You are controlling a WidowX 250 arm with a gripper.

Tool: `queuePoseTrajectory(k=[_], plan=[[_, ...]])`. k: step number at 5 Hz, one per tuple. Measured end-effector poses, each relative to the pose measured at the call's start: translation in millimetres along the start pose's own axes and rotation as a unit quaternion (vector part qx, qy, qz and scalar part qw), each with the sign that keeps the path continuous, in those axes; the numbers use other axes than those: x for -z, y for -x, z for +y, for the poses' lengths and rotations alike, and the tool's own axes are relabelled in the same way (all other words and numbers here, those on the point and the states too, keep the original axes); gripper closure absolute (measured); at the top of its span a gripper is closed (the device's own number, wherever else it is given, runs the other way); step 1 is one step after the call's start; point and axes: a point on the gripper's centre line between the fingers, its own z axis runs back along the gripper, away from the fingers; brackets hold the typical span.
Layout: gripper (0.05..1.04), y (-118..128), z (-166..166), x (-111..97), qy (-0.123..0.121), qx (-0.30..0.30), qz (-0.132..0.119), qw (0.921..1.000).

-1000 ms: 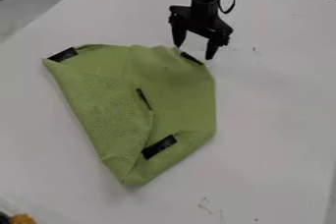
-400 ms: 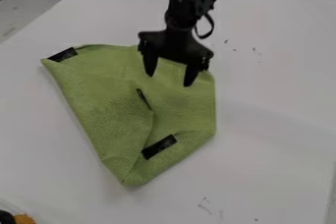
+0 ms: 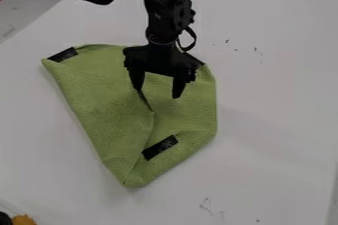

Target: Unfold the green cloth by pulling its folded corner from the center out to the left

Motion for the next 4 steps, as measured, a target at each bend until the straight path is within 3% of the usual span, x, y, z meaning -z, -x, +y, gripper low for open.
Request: queuePoseTrajectory(k=[2, 3, 4], plan=[[0.087, 3.9, 9.3, 5.0, -0.003, -0.009, 0.002, 1.0000], [0.144, 4.6, 12.5, 6.4, 0.001, -0.015, 0.002, 0.9999], [0.428, 5.1, 12.2, 8.0, 0.009, -0.014, 0.001, 0.9999]])
